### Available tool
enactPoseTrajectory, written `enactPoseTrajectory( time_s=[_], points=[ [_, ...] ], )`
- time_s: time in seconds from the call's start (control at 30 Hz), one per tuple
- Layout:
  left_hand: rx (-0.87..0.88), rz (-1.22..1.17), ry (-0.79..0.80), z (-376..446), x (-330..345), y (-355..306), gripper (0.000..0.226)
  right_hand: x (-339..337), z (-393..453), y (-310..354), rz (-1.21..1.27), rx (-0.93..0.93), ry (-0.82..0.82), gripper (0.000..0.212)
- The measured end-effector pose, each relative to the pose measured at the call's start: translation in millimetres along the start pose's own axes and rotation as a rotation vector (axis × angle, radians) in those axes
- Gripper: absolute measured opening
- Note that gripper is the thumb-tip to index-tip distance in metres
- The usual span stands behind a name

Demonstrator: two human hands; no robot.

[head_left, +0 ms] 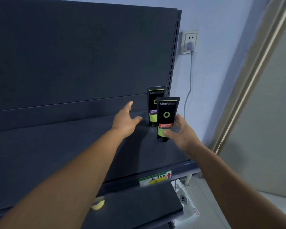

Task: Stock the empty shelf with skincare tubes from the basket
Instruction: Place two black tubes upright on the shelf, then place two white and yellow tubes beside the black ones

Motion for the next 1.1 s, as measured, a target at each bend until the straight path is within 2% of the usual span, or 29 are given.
enactPoseTrajectory(
  time_s=[0.07, 0.17, 0.33, 0.43, 0.7, 0.93, 1.1],
  points=[
    [0.026, 0.156, -0.004, -24, -21, 7, 0.075, 1, -18, -2, -0.192, 0.084, -0.033, 0.089],
    [0.053, 0.283, 0.014, -68, -50, 19, 0.078, 17, -48, 6, -0.365, 0.045, -0.050, 0.103],
    [0.072, 0.355, -0.022, -149, -105, 42, 0.081, 64, -112, 35, -0.566, -0.006, -0.061, 0.106],
    [0.067, 0.438, -0.041, -200, -137, 61, 0.080, 105, -153, 55, -0.683, -0.060, -0.013, 0.103],
    [-0.024, 0.590, -0.055, -327, -213, 132, 0.078, 231, -253, 80, -0.703, -0.126, 0.220, 0.092],
    [-0.215, 0.636, -0.084, -413, -254, 224, 0.080, 344, -315, 76, -0.720, -0.195, 0.419, 0.092],
    [-0.388, 0.664, -0.028, -462, -260, 296, 0.079, 416, -355, 48, -0.717, -0.203, 0.590, 0.091]
  ],
)
Point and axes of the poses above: each hand's wrist, its own z-axis towards the middle knuckle, its own x-axis out of the palm, y = z × x, the point moved 9 cm from there along z, towards the middle knuckle, and after that the axes turned 1 degree about -y, right-handed, at the moved point
